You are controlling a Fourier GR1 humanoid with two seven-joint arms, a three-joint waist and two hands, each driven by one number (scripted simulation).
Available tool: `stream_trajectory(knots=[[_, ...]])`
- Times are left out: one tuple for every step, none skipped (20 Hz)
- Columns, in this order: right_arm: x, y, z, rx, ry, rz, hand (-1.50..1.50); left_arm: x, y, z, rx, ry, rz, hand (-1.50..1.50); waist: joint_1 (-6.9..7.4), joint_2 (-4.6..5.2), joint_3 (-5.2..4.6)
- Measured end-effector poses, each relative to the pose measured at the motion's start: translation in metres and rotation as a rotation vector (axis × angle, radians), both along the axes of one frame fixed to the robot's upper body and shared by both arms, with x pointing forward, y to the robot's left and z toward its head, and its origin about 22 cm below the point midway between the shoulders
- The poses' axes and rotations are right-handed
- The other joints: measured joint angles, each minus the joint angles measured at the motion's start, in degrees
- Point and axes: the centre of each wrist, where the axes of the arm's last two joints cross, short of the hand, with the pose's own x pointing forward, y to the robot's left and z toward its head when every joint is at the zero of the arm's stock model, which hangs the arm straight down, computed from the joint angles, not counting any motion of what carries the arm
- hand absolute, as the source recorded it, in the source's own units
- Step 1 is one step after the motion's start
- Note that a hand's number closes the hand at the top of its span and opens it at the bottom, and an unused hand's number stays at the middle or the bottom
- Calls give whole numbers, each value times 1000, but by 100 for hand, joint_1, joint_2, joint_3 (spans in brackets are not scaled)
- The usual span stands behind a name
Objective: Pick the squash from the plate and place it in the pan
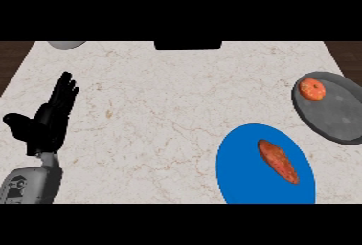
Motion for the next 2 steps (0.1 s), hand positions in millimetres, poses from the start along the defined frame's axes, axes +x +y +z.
stream_trajectory(knots=[[-2, -1, 1, -11, 6, 2, -150, 1, -2, 2, 0, 0, -2, 0, 5, 1, 2], [-5, -3, 3, -19, 11, 0, -150, 0, -1, 3, -2, 3, -3, 0, 10, -1, 1]])
